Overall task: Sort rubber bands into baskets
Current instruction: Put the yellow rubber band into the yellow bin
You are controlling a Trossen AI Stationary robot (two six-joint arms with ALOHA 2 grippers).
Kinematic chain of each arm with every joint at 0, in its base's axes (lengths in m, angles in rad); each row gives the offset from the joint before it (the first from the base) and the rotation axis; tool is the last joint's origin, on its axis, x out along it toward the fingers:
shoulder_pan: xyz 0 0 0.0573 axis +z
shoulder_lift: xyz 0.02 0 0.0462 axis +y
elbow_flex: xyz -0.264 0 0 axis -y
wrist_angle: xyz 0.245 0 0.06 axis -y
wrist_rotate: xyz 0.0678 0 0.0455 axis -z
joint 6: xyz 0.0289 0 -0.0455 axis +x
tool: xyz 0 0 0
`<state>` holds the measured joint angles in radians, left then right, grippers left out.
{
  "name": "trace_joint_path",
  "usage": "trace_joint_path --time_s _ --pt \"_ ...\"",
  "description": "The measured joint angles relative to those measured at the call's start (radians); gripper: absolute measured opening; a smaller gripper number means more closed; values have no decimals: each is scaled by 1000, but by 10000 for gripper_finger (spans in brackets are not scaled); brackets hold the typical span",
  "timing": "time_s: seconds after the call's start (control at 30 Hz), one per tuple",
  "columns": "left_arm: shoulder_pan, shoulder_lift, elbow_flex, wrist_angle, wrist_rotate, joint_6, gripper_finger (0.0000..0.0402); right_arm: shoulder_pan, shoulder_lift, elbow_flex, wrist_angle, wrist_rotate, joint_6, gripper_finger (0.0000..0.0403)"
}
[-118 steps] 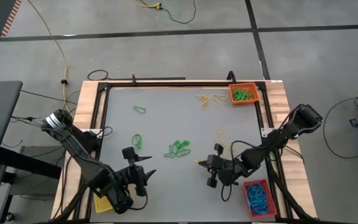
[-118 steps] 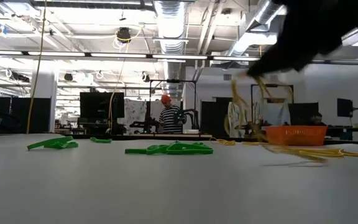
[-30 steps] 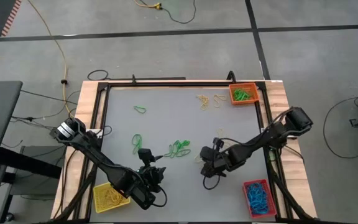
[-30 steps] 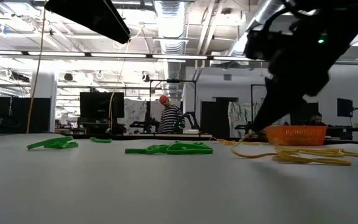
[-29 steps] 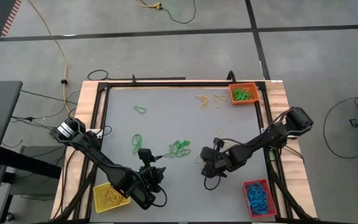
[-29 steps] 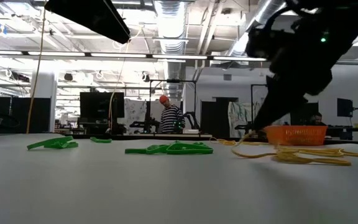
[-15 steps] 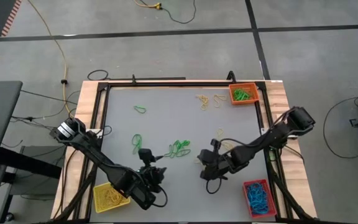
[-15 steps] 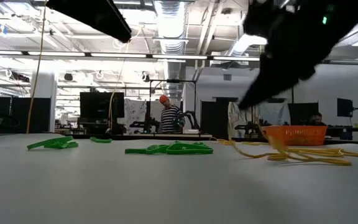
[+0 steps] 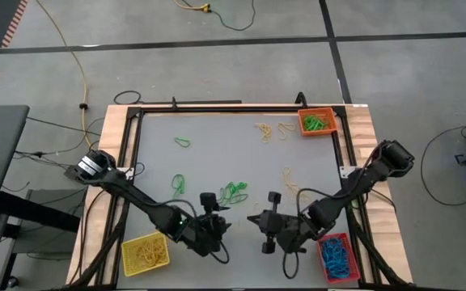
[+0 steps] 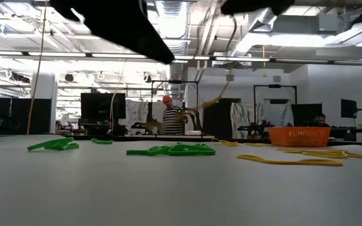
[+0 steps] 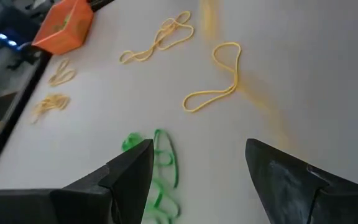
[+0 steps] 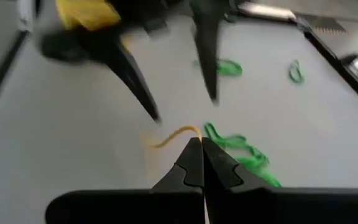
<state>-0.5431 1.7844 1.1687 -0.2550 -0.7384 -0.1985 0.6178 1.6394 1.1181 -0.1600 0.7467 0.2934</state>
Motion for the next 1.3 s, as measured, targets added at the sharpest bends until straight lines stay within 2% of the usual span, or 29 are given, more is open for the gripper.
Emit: trace_joint_path --time_s 0.1,0.3,0.4,0.6,0.7,0.87,1.17,1.3 --pt "26 0 -36 133 52 61 245 14 0 16 -3 0 -24 17" --pt "84 0 -62 299 325 102 245 18 0 23 -5 16 -42 17" --pt "99 0 -62 323 417 105 245 15 0 23 -5 16 -44 17" --pt "102 1 -62 365 443 106 245 15 0 23 -6 16 -44 17" --pt "104 1 -62 378 385 107 238 15 0 23 -6 16 -43 17" --pt "107 1 -62 379 359 109 182 15 0 23 -5 15 -43 18" --pt "109 1 -62 381 392 152 22 15 0 23 -19 14 -40 19" --pt "108 1 -62 376 392 159 4 17 0 23 -20 14 -39 19"
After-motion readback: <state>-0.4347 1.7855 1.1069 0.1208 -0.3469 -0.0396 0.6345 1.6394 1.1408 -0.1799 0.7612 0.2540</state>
